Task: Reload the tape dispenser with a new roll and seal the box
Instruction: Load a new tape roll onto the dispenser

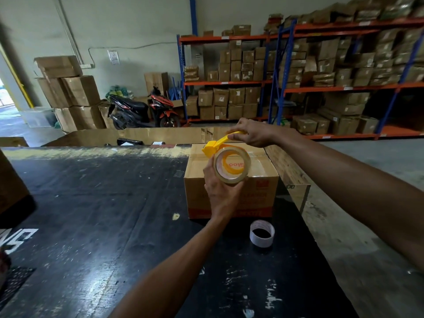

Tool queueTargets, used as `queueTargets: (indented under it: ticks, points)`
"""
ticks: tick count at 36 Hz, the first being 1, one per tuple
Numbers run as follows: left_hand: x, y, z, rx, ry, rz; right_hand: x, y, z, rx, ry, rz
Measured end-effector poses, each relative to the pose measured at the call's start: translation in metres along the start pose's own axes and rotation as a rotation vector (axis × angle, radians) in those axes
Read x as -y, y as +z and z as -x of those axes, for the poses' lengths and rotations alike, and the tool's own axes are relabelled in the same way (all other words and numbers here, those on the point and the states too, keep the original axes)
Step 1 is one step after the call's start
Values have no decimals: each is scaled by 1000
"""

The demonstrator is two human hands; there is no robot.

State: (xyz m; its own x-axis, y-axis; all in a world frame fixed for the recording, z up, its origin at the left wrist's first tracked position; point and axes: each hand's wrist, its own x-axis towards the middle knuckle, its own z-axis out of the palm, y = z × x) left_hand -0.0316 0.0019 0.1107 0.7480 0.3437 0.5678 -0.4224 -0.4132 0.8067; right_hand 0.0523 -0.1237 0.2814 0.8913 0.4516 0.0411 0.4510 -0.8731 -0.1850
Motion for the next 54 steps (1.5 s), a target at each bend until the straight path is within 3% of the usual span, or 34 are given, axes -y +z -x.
queueTargets:
  ticks: [11, 17, 21, 27, 33, 37, 45, 54]
  points:
    - [-13, 14, -9, -61, -19, -40, 5, -25, 26, 23, -55, -214]
    - [-27, 17, -15, -65, -19, 7, -4, -25, 32, 215, 11, -346]
    - [-37, 22, -11, -73, -47, 42, 1, -25, 31, 220, 57, -214]
    - [-46, 35, -6, -68, -28, 82, 9, -10, 26, 29, 56, -38]
    - [-9, 14, -10, 147, 211, 41, 4, -16, 23, 41, 28, 40]
    - [7, 1, -14, 191, 329, 3, 1, -17, 28, 60, 21, 25]
    - [15, -10, -26, 78, 464, -110, -3, -11, 22, 84, 19, -5]
    - [16, -16, -29, -52, 500, -170, -5, -15, 23, 139, -10, -116]
